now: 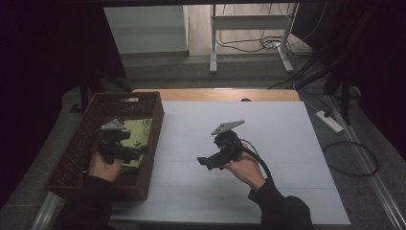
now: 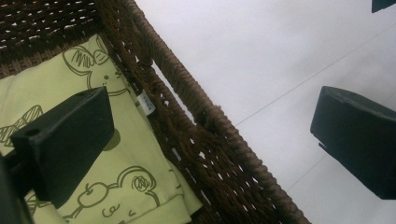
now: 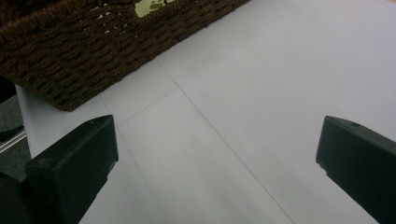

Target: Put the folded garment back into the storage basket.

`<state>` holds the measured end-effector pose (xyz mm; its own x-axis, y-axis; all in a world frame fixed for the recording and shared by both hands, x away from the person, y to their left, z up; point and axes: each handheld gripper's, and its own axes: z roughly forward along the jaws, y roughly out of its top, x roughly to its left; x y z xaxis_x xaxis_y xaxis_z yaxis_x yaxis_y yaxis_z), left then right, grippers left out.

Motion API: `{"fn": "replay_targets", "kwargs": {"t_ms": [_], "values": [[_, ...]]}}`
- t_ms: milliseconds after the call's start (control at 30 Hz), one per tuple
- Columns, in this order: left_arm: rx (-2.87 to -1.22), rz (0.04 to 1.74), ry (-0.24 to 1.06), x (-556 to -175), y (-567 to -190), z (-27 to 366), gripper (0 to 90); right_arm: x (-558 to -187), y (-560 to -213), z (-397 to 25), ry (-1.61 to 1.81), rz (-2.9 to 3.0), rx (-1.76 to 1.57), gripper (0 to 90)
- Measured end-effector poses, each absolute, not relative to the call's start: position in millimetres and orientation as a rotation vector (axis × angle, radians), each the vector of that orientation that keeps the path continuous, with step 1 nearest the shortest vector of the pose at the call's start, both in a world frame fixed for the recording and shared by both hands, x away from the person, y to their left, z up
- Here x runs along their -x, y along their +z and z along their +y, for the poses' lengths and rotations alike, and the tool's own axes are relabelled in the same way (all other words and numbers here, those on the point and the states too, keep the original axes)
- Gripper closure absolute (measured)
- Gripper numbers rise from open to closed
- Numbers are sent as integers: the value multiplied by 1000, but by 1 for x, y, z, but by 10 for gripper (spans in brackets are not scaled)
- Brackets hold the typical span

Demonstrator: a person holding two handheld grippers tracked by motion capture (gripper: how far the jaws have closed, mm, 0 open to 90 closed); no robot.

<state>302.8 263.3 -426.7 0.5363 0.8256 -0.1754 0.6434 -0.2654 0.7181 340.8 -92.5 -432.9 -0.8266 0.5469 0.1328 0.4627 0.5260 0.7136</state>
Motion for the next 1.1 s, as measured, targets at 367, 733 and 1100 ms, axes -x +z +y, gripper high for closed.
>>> {"fn": "replay_targets", "kwargs": {"t_ms": [367, 733, 1100], "values": [[-1990, 1186, 310, -294, -425, 266, 0, -335, -431, -106, 1190, 2638, -889, 0], [-1971, 1190, 303, -283, -423, 270, 0, -329, -430, -121, 1183, 2632, -911, 0], [-1969, 1187, 297, -270, -423, 272, 0, -324, -428, -141, 1184, 2612, -933, 0]]}}
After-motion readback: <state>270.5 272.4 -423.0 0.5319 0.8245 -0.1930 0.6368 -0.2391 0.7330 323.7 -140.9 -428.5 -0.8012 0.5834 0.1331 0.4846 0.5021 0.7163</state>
